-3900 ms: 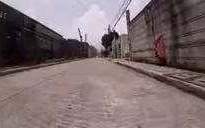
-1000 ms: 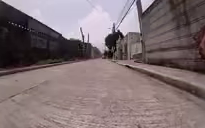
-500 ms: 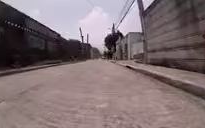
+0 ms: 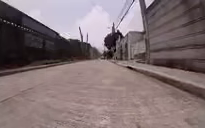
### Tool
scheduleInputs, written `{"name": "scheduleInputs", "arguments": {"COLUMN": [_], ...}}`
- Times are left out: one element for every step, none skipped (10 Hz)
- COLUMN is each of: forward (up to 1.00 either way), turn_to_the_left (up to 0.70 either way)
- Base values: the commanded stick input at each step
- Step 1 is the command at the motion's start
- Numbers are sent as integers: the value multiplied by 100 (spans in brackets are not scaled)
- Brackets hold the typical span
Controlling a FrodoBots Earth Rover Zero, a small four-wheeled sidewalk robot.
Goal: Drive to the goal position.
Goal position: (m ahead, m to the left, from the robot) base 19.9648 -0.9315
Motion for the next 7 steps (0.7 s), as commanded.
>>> {"name": "scheduleInputs", "arguments": {"forward": [70, 70, 70, 70, 70, 70, 70], "turn_to_the_left": [0, 0, 0, 0, 0, 0, 0]}}
